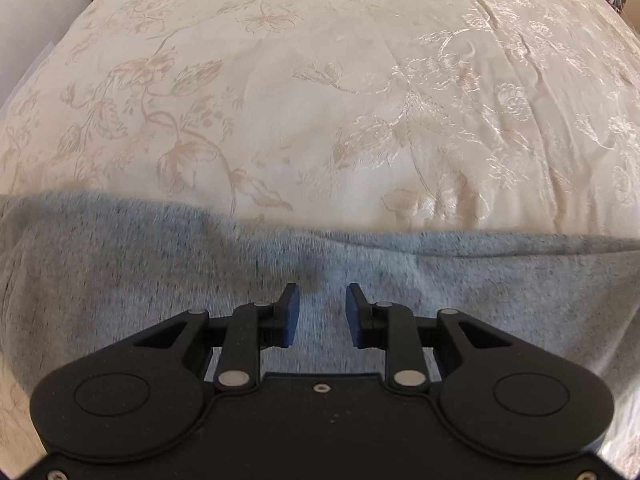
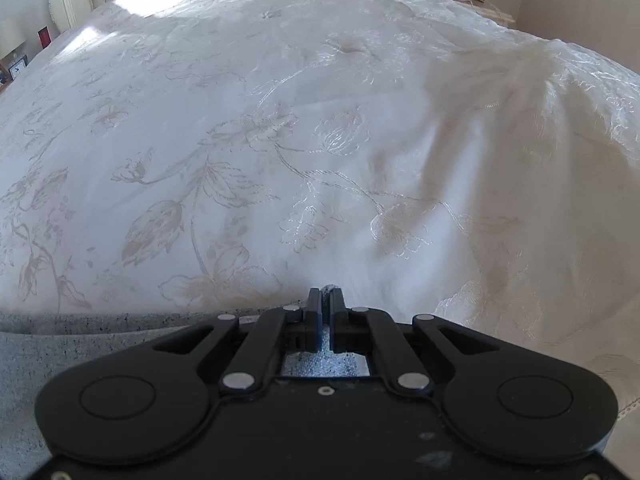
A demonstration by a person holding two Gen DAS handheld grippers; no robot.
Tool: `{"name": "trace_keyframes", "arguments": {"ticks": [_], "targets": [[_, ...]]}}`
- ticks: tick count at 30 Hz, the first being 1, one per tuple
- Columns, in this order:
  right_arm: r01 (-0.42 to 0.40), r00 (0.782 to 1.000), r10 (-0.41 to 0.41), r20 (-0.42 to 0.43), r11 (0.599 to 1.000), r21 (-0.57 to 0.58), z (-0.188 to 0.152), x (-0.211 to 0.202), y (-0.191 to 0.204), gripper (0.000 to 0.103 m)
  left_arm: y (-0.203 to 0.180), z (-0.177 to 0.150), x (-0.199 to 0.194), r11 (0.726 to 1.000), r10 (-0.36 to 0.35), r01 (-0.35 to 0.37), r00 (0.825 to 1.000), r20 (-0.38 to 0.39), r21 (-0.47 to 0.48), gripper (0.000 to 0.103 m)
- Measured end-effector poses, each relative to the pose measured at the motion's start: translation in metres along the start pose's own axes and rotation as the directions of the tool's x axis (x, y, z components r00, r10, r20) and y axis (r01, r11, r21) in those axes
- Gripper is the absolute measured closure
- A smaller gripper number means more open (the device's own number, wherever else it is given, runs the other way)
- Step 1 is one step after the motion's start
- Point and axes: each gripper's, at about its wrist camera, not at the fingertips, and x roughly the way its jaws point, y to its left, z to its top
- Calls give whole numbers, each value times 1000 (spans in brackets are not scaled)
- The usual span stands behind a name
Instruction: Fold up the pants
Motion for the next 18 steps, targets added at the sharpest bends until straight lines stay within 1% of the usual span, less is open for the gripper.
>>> {"name": "trace_keyframes", "arguments": {"ticks": [2,4,6,7,9,10,11,12,14,16,18], "targets": [[4,1000,-4,-7,999,35,-2,2,-3,100,3,7,15,1000,26,-26,1000,-11,-14,67],[-3,1000,4,-21,997,75,-4,6,-9,100,10,14,36,996,68,-70,996,-50,-49,64],[-16,999,19,-36,996,89,-3,8,-13,99,20,19,50,991,84,-90,994,-64,-96,63],[-14,999,17,-33,996,89,-2,7,-14,95,24,21,52,989,84,-91,995,-62,-115,63],[7,1000,-7,0,996,91,-1,-6,-16,93,27,25,52,987,83,-91,994,-67,-129,63],[18,999,-20,26,996,90,-1,-14,-16,88,27,26,50,988,89,-97,994,-66,-124,63],[28,998,-32,47,996,85,-1,-24,-15,84,26,26,44,987,104,-110,993,-52,-117,64],[31,997,-35,66,997,73,-2,-32,-14,84,24,26,37,986,125,-128,992,-31,-108,65],[2,996,-5,89,999,34,-8,-50,-7,84,16,19,16,985,154,-152,988,20,-78,66],[-38,995,39,95,999,-14,-17,-66,4,83,3,8,-5,993,113,-110,992,53,-46,67],[-83,993,88,80,994,-71,-29,-78,21,83,-16,-6,-20,999,42,-42,998,53,0,67]]}}
